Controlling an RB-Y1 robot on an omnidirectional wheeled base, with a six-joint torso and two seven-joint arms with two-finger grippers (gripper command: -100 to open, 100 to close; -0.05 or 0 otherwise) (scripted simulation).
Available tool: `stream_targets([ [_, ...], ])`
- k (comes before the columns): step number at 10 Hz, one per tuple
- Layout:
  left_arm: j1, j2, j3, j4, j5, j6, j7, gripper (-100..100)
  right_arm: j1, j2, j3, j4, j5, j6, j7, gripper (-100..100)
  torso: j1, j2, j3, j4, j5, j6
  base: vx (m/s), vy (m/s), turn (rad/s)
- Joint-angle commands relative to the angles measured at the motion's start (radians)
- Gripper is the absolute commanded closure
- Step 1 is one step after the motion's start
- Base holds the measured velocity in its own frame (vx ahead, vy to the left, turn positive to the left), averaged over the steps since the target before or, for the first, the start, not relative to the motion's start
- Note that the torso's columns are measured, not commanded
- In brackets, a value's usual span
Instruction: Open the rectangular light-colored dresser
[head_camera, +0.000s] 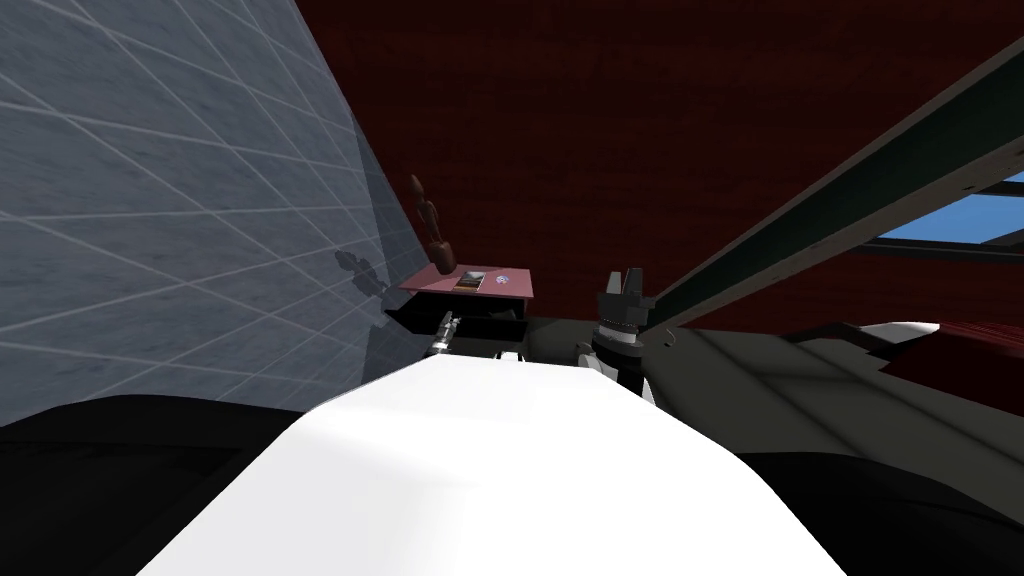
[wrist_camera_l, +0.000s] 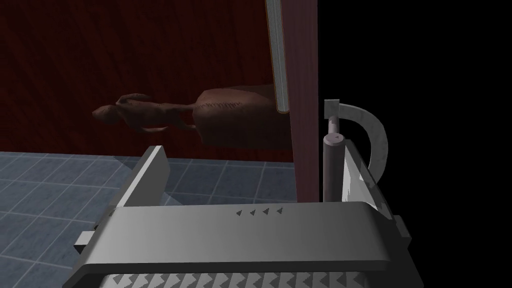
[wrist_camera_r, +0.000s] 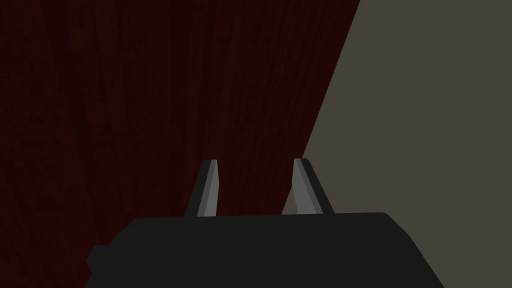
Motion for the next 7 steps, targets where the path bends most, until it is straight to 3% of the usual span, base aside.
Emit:
stream_targets([
  [1,-0.006,0.009,0.001,-0.009,0.002,0.020,0.008,-100,0.000,0.000,0.000,0.000,0.000,0.000,0.000,0,-0.001,0.001,0.000,0.002,-0.002,0.000,-0.025,-0.016,0.000],
  [2,-0.007,0.010,0.001,-0.010,0.002,0.026,0.010,0,0.000,0.000,0.000,0.000,0.000,0.000,0.000,0,-0.001,0.000,0.000,0.001,-0.001,0.000,0.000,0.000,0.000],
  [7,-0.006,0.009,0.001,-0.010,0.002,0.026,0.009,0,0.000,0.000,0.000,0.000,0.000,0.000,0.000,0,-0.001,0.001,0.001,0.000,0.000,0.000,0.000,0.000,0.000],
])
